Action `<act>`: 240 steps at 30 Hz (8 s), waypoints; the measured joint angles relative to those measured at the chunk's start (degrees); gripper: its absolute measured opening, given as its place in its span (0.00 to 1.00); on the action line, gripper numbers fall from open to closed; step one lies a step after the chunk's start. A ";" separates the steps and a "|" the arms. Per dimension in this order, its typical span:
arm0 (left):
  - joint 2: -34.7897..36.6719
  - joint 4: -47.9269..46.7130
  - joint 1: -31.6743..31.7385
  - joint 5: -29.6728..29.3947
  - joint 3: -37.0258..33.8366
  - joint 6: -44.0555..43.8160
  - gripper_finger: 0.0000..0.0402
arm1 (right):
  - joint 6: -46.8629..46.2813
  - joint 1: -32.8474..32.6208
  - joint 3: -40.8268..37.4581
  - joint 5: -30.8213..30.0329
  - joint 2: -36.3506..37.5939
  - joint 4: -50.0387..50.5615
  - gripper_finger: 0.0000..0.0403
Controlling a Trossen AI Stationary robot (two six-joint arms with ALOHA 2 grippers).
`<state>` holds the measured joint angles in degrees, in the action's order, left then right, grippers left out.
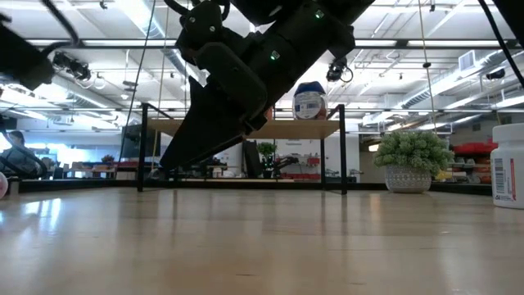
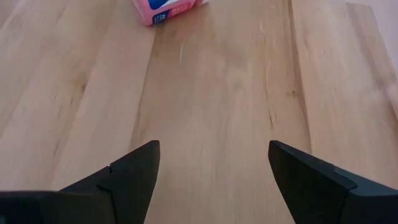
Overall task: Pick and place medicine bottles onto shelf by color
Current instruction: Put the bottom left white pill bottle on the shelf, then put the top white pill bottle on the shelf
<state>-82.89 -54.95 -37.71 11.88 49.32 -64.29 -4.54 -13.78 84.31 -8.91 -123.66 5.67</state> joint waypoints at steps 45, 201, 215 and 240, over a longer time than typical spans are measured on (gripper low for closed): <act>0.17 -28.19 26.82 -16.80 34.28 40.03 0.43 | -5.52 -3.71 0.00 0.10 4.28 8.71 0.76; 3.30 -13.25 62.97 -20.57 46.19 73.06 0.38 | -21.14 -3.77 -0.02 -19.84 8.33 20.74 0.76; 24.96 33.93 49.96 -19.08 3.43 62.22 0.29 | -33.84 -2.36 0.00 -14.32 22.47 54.15 0.76; 27.06 85.31 34.18 -20.67 -25.69 57.91 0.24 | -59.04 -7.88 -10.57 4.50 34.75 81.58 0.76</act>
<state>-55.83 30.36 -3.53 -8.80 23.63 -6.38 -63.58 -21.66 73.75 -4.40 -88.91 87.25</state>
